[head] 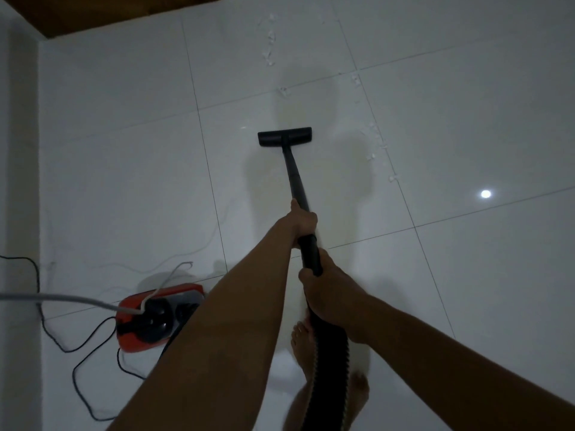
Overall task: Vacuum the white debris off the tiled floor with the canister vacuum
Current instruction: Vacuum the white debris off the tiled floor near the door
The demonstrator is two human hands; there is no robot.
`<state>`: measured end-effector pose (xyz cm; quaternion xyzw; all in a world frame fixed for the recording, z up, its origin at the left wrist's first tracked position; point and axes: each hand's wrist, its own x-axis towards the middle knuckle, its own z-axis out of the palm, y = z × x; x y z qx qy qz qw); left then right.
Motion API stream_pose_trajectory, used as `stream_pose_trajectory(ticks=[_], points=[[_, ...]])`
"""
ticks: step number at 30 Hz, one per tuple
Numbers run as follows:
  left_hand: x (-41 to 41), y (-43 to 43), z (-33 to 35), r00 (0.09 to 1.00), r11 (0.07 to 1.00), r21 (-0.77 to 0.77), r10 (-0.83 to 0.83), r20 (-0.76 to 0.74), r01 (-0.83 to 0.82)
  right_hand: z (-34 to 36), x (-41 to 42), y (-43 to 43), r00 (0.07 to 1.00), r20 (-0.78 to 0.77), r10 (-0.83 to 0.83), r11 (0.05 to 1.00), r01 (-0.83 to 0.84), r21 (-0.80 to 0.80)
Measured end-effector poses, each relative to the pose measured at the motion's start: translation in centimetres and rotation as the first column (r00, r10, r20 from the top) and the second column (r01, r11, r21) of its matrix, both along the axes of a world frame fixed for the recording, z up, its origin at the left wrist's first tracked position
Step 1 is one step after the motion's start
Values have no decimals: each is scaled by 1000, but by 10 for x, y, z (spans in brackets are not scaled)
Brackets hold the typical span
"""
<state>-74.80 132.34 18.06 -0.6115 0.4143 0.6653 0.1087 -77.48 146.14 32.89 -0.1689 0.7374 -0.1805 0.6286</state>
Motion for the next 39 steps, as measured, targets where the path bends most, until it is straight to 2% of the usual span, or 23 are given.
stream_pose_trajectory(ticks=[9,18,39], points=[[-5,-34,-13,1000,1000,-18,-24,8,24,-18,-2,-31,1000,21,18,1000,-18,-8],[-23,-66,-19,1000,1000,-27,-3,-5,3,-34,-21,-61,994,94,-49,999,48,11],[-82,-164,-16,999,998,-47,41,20,-40,-42,-88,-158,995,42,87,995,-86,-41]])
